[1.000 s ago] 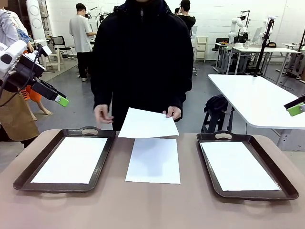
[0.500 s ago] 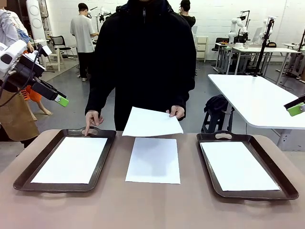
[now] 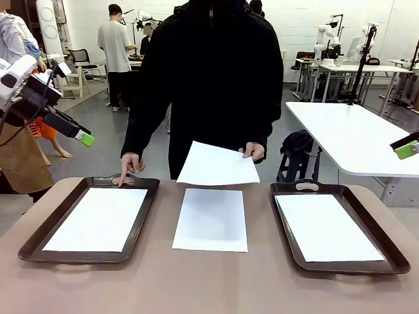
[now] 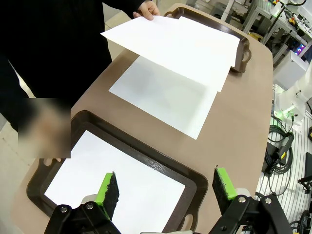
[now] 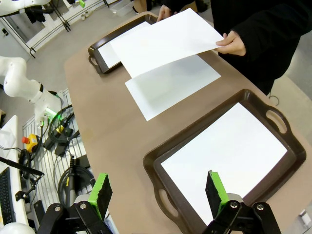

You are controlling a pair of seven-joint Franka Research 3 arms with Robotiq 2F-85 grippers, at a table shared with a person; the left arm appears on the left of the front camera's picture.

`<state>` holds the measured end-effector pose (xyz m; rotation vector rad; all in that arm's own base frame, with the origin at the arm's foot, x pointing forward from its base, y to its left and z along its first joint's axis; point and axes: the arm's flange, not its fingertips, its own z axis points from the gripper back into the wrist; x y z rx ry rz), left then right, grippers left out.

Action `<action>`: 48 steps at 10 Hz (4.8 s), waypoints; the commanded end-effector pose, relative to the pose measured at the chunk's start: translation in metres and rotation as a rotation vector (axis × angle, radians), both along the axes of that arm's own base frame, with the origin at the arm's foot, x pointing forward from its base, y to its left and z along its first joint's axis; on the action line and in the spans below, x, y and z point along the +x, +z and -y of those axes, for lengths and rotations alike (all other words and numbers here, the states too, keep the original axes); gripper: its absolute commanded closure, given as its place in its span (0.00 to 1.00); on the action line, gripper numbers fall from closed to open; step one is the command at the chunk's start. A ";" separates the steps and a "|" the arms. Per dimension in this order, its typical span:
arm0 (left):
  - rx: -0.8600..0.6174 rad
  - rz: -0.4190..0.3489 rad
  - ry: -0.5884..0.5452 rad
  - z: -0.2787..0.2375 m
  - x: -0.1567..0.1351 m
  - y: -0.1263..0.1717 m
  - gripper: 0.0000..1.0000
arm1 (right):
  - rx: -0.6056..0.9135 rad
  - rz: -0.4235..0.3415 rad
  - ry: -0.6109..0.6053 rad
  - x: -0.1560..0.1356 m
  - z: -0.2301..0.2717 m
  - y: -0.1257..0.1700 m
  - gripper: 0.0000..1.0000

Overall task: Sort the A4 documents.
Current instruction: Receive the A4 Paper.

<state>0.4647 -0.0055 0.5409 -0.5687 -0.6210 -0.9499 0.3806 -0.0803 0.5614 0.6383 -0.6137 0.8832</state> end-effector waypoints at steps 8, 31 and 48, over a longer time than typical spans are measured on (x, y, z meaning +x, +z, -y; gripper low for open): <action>-0.446 -0.387 0.046 0.050 0.117 -0.077 0.00 | 0.000 0.001 -0.001 0.000 0.000 -0.001 0.00; -0.520 -1.013 0.159 0.203 0.195 -0.171 0.00 | 0.000 0.001 -0.001 0.000 0.000 -0.001 0.00; -0.501 -1.025 0.153 0.205 0.197 -0.169 1.00 | 0.000 0.001 -0.001 0.000 0.000 -0.001 0.00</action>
